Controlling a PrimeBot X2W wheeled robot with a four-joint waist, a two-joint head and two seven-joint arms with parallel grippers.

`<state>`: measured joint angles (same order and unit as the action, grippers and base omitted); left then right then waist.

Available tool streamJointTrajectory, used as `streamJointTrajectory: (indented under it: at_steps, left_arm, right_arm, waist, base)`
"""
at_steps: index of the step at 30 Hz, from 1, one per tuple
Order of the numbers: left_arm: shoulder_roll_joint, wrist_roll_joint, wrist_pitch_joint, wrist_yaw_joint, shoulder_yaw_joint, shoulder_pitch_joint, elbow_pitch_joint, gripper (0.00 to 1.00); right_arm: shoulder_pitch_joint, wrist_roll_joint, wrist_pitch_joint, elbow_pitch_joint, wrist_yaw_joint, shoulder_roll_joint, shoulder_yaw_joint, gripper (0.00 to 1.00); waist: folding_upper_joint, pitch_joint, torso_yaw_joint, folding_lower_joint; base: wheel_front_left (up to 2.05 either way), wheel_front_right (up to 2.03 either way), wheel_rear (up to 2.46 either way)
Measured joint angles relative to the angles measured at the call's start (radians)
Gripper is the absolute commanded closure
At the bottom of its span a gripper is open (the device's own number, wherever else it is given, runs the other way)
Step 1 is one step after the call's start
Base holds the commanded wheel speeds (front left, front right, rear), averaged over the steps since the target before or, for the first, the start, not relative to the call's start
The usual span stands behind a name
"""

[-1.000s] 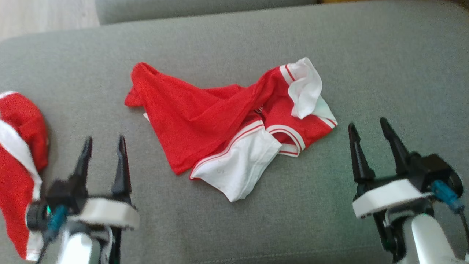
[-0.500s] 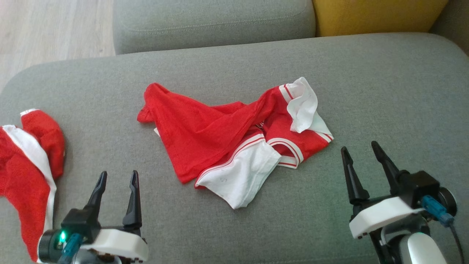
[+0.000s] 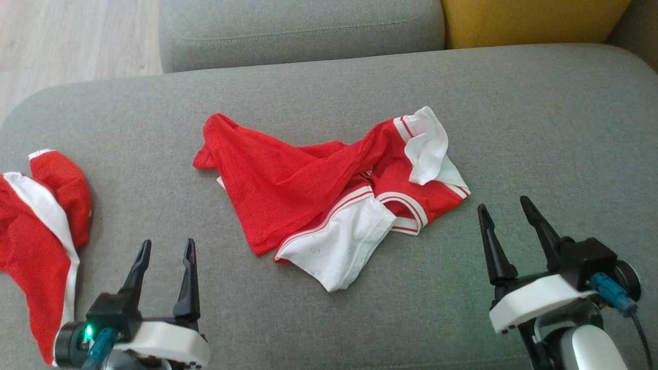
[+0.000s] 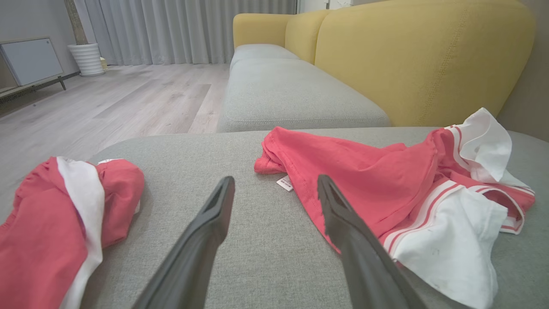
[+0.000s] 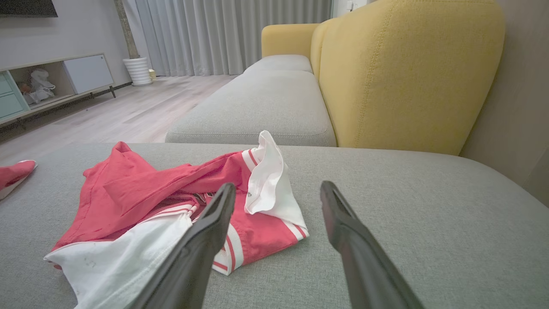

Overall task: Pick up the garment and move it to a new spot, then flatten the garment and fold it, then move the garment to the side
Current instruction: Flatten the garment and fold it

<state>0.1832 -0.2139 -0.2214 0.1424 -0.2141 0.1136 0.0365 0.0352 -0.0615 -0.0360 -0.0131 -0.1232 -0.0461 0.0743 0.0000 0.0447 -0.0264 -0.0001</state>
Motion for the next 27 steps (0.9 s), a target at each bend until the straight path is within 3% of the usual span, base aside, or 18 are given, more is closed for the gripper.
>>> streamJointTrajectory:
  at_steps: [11,27]
  left_arm:
    - [0.0,0.0,0.0,0.003,-0.022,-0.032,-0.005,0.0]
    - [-0.033,-0.001,-0.025,-0.043,-0.064,-0.204,0.044,0.0]
  right_arm:
    - [-0.024,0.002,-0.002,0.058,0.0,0.0,0.007,0.0]
    - [-0.391,0.068,0.014,0.465,0.0,-0.006,0.06,0.0]
  waist:
    - [0.0,0.045,0.018,0.0]
    - [0.0,0.198,0.093,0.0002]
  base:
    - [0.0,0.0,0.0]
    - [0.0,0.0,0.0]
